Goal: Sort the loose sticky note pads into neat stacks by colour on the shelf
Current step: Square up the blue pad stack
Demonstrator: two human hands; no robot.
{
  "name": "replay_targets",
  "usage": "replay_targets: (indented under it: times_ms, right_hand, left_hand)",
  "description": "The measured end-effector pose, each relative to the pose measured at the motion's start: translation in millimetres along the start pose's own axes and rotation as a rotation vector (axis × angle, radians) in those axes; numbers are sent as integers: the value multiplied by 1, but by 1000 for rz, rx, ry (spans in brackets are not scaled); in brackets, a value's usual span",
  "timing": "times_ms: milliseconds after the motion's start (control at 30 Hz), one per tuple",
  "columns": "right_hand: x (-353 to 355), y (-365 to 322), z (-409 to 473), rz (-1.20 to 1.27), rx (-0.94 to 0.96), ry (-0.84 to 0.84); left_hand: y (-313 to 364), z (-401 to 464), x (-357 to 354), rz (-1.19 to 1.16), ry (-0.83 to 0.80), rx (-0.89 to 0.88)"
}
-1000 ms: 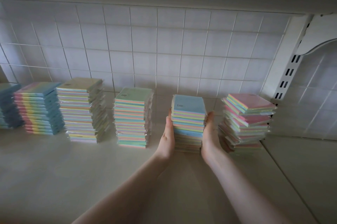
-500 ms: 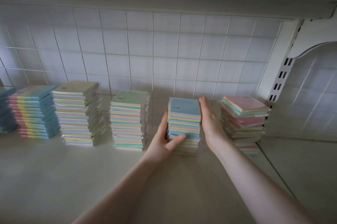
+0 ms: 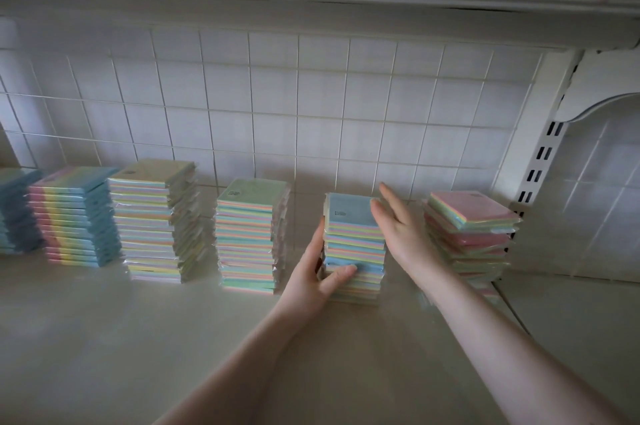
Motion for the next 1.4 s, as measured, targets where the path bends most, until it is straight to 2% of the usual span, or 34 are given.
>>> replay_targets:
  times_ms: [67, 233, 433, 700, 833, 933, 1100, 1267, 1400]
  right_hand:
    - [5, -4, 1, -198, 61, -51]
    - [12, -8, 4, -458, 113, -320]
    - [22, -9, -2, -668, 82, -430]
    - [21, -12, -7, -729, 99, -395]
    - [25, -5, -22, -565, 108, -250]
    - [24, 14, -40, -562, 9, -158]
    - [7, 45, -60, -571, -170, -199]
    - [-8, 42, -59, -741, -151, -219]
    - [-15, 35, -59, -810, -203, -210]
  left_hand:
    - [-4, 0, 5, 74, 6, 24]
    - [-7, -1, 11, 182, -20, 86]
    - [-12, 0, 11, 199, -50, 123]
    - [-12, 3, 10, 146, -31, 122]
    - [-13, 3, 13, 176, -45, 171]
    - [-14, 1, 17, 313, -83, 287]
    - [-12, -1, 22, 490, -122, 369]
    - [-10, -4, 19, 562, -108, 394]
    - [-5, -5, 15, 581, -105, 339]
Point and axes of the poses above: each hand's wrist, its own z-axis towards the middle knuckle, its own x-axis out of the back of the hand, y = z × x, the point moved 2 cm from there along z, towards the middle knuckle, and after that the axes turned 13 degrees about -y, right-handed, at the moved point
